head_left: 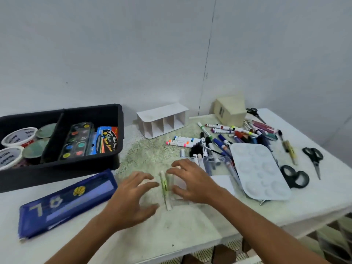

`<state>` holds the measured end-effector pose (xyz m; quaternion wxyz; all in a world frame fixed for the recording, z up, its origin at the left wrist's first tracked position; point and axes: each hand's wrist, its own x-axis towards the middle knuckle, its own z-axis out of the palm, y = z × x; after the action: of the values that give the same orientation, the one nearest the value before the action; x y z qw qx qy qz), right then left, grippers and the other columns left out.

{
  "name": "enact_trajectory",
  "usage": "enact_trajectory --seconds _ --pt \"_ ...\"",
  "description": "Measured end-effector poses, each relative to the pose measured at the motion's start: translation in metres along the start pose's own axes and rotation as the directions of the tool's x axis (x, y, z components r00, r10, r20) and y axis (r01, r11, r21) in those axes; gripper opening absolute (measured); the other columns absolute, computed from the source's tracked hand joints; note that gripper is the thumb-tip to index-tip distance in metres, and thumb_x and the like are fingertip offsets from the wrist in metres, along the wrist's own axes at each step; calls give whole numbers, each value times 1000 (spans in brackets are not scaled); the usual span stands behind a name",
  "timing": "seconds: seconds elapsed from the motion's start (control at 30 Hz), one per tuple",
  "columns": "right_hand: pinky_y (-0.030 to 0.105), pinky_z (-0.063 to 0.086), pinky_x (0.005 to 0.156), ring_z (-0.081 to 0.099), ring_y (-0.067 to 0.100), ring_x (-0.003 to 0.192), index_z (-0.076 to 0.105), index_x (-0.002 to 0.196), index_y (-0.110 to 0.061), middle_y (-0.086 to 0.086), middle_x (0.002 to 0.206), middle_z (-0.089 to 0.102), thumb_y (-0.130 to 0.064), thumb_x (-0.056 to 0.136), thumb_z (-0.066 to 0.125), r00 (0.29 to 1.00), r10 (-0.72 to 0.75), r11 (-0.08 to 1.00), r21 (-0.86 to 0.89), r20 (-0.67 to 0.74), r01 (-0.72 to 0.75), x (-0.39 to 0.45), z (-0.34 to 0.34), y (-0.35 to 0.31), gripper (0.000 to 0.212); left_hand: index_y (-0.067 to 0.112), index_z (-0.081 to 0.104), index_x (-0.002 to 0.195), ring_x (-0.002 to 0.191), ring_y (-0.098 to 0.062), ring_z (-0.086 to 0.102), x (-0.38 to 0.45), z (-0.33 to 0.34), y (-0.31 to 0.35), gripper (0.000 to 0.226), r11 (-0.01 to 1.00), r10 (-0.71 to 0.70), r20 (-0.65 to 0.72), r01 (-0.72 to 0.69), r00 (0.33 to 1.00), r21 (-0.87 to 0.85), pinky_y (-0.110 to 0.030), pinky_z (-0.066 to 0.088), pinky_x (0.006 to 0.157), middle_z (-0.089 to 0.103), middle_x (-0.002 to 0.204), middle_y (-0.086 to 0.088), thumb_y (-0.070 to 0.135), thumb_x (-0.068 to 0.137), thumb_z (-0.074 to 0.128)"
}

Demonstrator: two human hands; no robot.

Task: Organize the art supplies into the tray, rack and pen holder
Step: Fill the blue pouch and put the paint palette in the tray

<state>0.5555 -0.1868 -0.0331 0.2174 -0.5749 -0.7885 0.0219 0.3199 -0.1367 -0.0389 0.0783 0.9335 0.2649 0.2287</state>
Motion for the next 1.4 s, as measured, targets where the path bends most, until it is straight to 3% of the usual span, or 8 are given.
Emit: enact_trajectory --seconds 0.07,0.17,0.33,0.6,0.83,1.0,1.23,1.4 --pt "50 27 113 28 28 139 40 143 -27 9 150 34 -72 80 47 975 137 988 -97 176 -121 -25 -20 29 77 30 49 135 136 -25 34 29 18 21 80 1000 1 143 -3 990 11 -51 37 105 43 144 -3 74 69 60" --pt "41 -8 116 -13 22 147 7 152 -38 1 162 -6 -86 65 49 920 219 967 -201 326 -158 -53 -45 63 108 37 9 152 146 -23 -19 67 38 39 120 994 -91 396 58 914 93 -57 -2 115 -8 160 0 92 54 53" --pt "52 -21 113 -39 26 137 -11 150 -42 5 154 -33 -90 52 54 841 204 967 -238 501 -92 -69 -60 101 127 44 -15 147 136 -27 -39 101 54 52 136 979 -188 574 105 797 176 -64 -14 110 -35 153 1 87 46 66" --pt "64 -19 108 -31 32 141 -19 147 -42 15 153 -33 -90 50 55 806 138 965 -262 575 21 -61 -60 115 131 55 -38 128 139 -27 -33 118 51 64 141 955 -284 667 143 689 258 -61 -19 110 -39 151 0 90 31 58" --pt "55 -18 111 -24 32 144 -14 148 -42 17 155 -27 -89 55 57 851 98 972 -232 516 29 -55 -62 114 126 52 -31 133 144 -28 -19 115 47 62 133 966 -239 603 121 761 230 -55 -5 117 -21 157 1 94 34 49" --pt "56 -13 112 -22 34 144 -11 149 -44 14 156 -26 -89 56 57 874 83 977 -213 480 25 -30 -63 102 124 47 -26 141 143 -25 -25 115 28 42 136 949 -264 570 103 778 299 -57 -13 114 -23 157 -1 83 49 67" --pt "57 -7 114 -15 36 145 3 151 -40 16 159 -17 -88 54 59 869 72 972 -232 489 50 28 -40 81 122 45 -17 146 142 -27 -27 117 0 9 133 898 -418 609 204 674 390 -60 -9 114 -27 156 -4 64 55 79" --pt "59 -5 114 -12 37 145 7 151 -39 15 160 -11 -85 54 63 844 66 976 -212 533 57 55 -31 74 121 45 -12 147 142 -24 -29 106 1 -10 126 900 -434 612 288 661 328 -57 -10 115 -27 156 -2 53 61 80"
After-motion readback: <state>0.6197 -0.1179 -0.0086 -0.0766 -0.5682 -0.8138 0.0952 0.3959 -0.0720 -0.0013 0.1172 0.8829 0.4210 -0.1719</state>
